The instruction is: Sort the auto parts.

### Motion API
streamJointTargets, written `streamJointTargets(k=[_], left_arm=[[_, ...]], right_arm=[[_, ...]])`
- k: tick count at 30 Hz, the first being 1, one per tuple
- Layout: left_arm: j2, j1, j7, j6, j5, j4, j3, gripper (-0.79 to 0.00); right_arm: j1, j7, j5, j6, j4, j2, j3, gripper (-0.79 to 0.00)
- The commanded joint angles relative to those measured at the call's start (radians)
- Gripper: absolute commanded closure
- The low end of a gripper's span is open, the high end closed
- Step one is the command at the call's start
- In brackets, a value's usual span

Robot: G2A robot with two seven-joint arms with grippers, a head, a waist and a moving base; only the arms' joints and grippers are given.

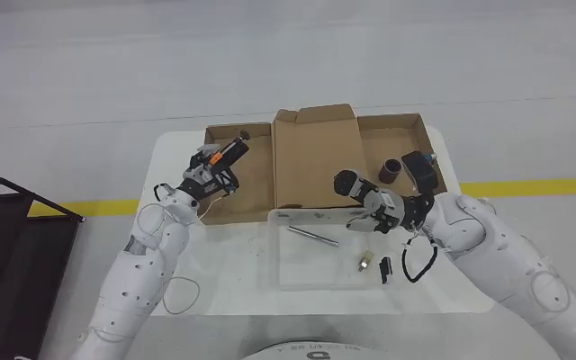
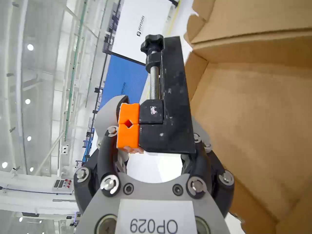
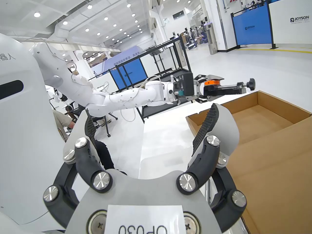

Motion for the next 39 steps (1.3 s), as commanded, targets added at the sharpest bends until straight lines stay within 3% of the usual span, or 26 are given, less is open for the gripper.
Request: streamJointTargets(k=[1,8,13,15,17,19,25,30,34,39], left_arm=[[-0.009,-0.040,-0.037,-0.036,-0.020,0.051,0.030,0.000],[-0.052,-0.194,-0.208,-0.097,-0.094,0.214,0.138,0.000],[-0.083,-0.278,-0.224,-0.079,-0.131,0.323,0.204,0.000],[-0.094,-0.301,-0.229,-0.069,-0.134,0.360,0.229,-0.517],[-0.105,-0.320,-0.231,-0.059,-0.133,0.391,0.254,-0.677],[-0.114,-0.336,-0.232,-0.042,-0.131,0.422,0.275,-0.785],[-0.138,-0.377,-0.223,-0.007,-0.142,0.492,0.309,-0.785],[-0.142,-0.373,-0.181,0.009,-0.167,0.489,0.301,-0.785],[-0.127,-0.324,-0.139,-0.006,-0.201,0.398,0.249,-0.785],[-0.090,-0.196,-0.156,-0.089,-0.210,0.180,0.142,-0.785]], right_arm=[[0.000,0.000,0.000,0.000,0.000,0.000,0.000,-0.785],[0.000,0.000,0.000,0.000,0.000,0.000,0.000,-0.785],[0.000,0.000,0.000,0.000,0.000,0.000,0.000,-0.785],[0.000,0.000,0.000,0.000,0.000,0.000,0.000,-0.785],[0.000,0.000,0.000,0.000,0.000,0.000,0.000,-0.785],[0.000,0.000,0.000,0.000,0.000,0.000,0.000,-0.785],[0.000,0.000,0.000,0.000,0.000,0.000,0.000,-0.785],[0.000,0.000,0.000,0.000,0.000,0.000,0.000,-0.785],[0.000,0.000,0.000,0.000,0.000,0.000,0.000,-0.785],[0.000,0.000,0.000,0.000,0.000,0.000,0.000,-0.785]])
